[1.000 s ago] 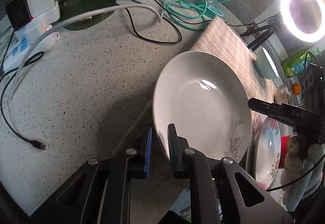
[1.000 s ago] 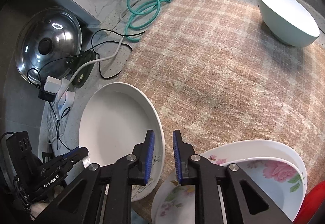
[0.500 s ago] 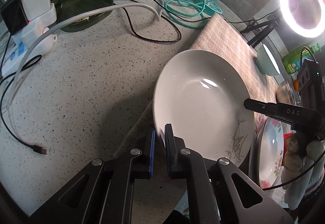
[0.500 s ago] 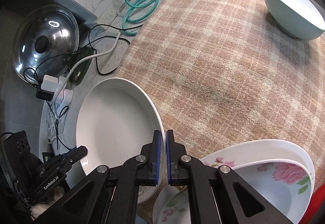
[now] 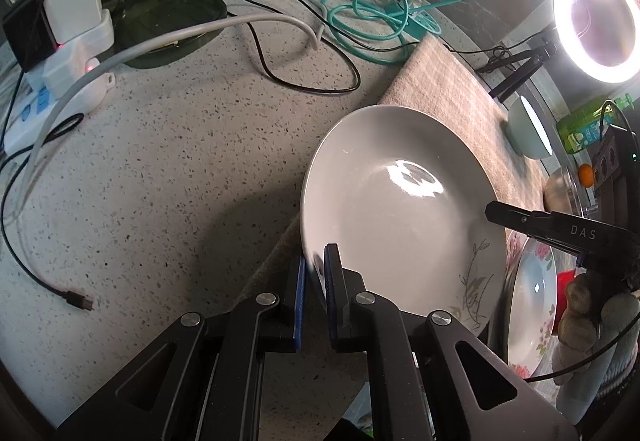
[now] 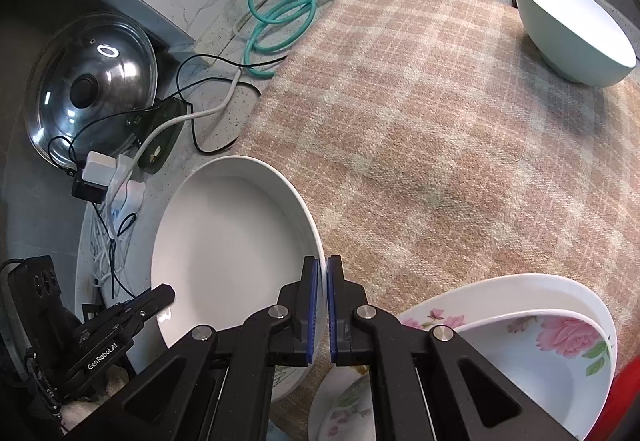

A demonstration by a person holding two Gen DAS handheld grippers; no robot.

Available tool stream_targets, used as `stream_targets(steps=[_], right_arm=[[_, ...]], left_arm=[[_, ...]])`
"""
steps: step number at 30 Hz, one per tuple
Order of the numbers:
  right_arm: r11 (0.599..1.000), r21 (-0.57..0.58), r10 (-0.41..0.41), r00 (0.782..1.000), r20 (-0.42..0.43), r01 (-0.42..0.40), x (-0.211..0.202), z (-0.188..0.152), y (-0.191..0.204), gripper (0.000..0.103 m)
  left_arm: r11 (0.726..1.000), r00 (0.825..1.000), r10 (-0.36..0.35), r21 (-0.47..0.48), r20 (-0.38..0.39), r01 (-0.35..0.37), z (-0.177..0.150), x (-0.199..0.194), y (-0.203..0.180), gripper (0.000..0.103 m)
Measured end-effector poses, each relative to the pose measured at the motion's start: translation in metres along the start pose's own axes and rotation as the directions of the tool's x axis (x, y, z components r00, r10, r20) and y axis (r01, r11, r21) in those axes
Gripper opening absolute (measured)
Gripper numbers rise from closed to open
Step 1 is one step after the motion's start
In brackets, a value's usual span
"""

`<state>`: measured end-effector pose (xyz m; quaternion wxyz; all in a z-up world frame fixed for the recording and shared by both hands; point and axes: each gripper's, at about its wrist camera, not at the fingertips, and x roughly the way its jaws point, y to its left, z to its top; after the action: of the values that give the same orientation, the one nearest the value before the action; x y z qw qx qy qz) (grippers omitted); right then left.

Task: Organize plates and bowls
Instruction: 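Close the left gripper on the white plate rim while the right gripper closes on it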

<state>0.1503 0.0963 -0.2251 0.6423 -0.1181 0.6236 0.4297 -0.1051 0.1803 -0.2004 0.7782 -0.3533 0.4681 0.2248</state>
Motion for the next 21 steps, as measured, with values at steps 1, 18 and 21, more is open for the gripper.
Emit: stream_targets(steps=[1,18,21], right_arm=[[1.000,0.000,0.002,1.000,0.002,-0.002,-0.0007,0.0005,0.0002,0.005],[0.999,-0.021,-0.029,1.000,-0.011,0.029,0.0083,-0.0006,0.0016,0.004],[0.999,-0.025,-0.031,0.999,0.008,0.032,0.0046,-0.0013,0.0041,0.004]], left_arm=[[1.000,1.000,0.000,0.001,0.002,0.000,0.0006,0.0000,0.0000,0.007],[0.998,1.000,0.014,0.056,0.005,-0.014,0.0084,0.0084,-0.0001,0.007],[0.997,1.000,0.024,0.068,0.015,-0.025,0.0090,0.0057,-0.0019,0.007]])
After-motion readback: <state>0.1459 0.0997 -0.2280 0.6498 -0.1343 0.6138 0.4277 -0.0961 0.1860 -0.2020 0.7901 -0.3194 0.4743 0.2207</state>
